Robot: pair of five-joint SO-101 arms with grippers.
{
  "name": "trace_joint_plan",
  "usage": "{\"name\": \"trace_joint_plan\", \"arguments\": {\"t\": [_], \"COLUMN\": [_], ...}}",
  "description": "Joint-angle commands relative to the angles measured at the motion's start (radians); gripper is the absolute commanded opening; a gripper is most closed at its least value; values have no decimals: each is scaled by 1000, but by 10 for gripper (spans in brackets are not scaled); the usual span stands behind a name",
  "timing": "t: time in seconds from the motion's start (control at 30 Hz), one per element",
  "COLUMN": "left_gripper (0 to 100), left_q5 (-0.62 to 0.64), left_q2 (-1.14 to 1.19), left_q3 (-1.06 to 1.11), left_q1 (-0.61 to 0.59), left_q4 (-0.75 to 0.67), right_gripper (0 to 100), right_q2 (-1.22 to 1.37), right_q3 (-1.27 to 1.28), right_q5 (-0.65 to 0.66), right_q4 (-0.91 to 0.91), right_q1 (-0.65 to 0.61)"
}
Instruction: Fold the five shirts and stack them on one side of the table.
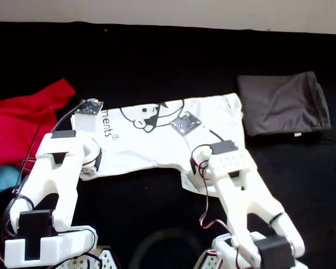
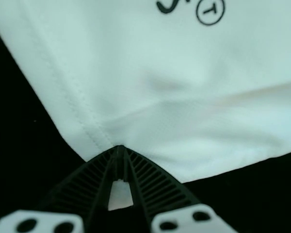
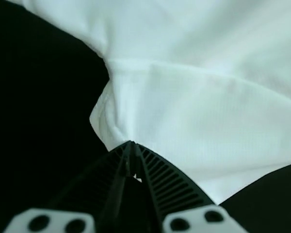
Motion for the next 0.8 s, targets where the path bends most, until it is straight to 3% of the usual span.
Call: {"name": "trace_joint_plan", "arguments": {"t": [0.0, 0.1, 0.27, 0.4, 0.77], "left_gripper": [9, 9, 9, 9, 9], "left_q5": [0, 0, 0, 0, 0], "left_q2": [2, 2, 2, 2, 2], "left_q3": [2, 2, 2, 2, 2], "left_q1": [-7, -7, -7, -7, -7], "left_q4": [-20, -20, -20, -20, -20], "right_gripper": [13, 93, 217, 221, 221], "right_q2": [-82, -82, -82, -81, 134], "right_q3": [-22, -19, 5, 10, 73], "right_q5": [-3, 49, 264, 356, 365], "right_q4": [45, 125, 197, 191, 41], "right_q1": [-2, -5, -4, -2, 1]}}
